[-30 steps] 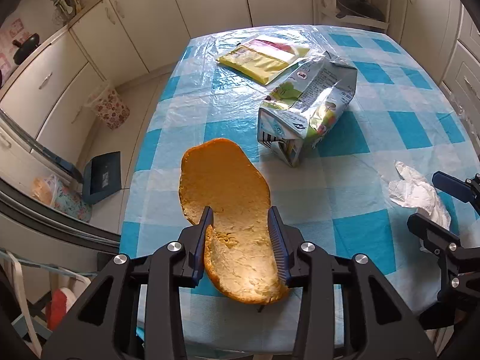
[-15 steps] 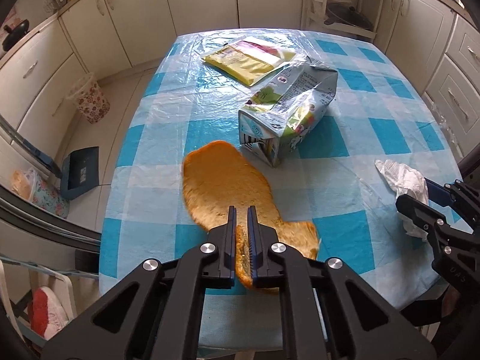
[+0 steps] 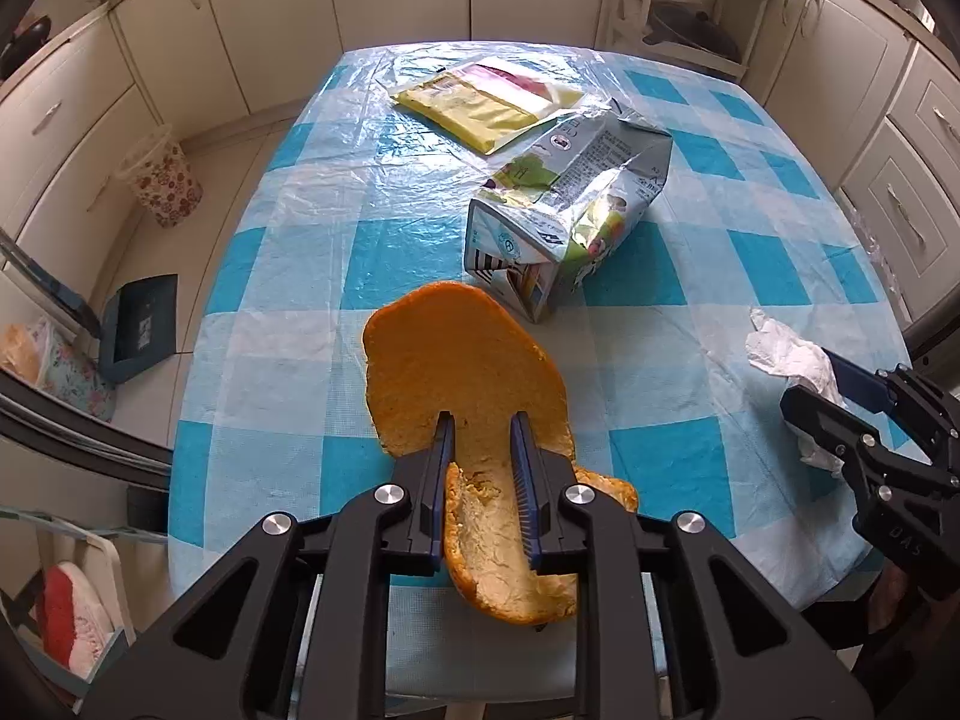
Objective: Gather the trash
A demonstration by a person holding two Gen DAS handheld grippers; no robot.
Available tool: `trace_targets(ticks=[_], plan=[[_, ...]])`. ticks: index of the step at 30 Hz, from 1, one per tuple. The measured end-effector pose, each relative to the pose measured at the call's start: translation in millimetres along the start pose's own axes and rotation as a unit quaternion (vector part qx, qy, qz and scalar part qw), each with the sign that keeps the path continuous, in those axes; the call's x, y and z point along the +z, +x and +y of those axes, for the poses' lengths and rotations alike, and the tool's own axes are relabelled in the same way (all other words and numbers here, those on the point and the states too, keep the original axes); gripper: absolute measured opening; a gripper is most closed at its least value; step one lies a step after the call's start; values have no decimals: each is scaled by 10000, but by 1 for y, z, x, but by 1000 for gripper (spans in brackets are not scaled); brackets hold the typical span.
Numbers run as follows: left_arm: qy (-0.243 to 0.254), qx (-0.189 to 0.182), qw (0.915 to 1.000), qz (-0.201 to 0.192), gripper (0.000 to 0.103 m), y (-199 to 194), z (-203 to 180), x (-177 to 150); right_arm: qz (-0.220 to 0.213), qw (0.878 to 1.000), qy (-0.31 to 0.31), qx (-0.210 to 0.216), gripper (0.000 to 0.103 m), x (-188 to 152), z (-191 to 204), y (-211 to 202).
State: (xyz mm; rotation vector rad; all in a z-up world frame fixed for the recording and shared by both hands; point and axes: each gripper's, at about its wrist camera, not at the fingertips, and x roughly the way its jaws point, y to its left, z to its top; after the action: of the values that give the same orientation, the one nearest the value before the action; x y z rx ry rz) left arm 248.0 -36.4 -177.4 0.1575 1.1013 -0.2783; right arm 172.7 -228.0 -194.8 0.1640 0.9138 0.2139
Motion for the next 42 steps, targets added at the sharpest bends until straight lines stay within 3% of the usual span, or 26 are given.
trace_targets(ticks=[1,2,11,18,27,35,41,42], plan=[[-45,-56,10000,-7,5,-1,2,1,-27,10000,7,6,32,0,0,-2],[-78,-138,9999,-17,4,-4,3,2,-64,10000,-7,-10,28,1,0,-4],[188,-881,9957,-215,4,-25,-14,3,-314,9992,206,-159,23,-3,-20,-27],[712,-1508,9849,-457,4,-42,-53,4,-476,9970,499,-358,22,-13,-46,-48],[892,-1986,9743,-582,4,-50,-89,11,-771,9889,1097,-633,22,-30,-93,-85],[1414,-2313,9600,-703,4,-64,-169,19,-888,9655,2116,-1228,22,-62,-165,-123],[1624,-2563,9506,-651,4,-62,-252,28,-435,9326,3267,-1468,23,-98,-228,-124],[1649,-2607,9492,-623,4,-59,-267,29,-295,9267,3441,-1480,32,-103,-236,-120]])
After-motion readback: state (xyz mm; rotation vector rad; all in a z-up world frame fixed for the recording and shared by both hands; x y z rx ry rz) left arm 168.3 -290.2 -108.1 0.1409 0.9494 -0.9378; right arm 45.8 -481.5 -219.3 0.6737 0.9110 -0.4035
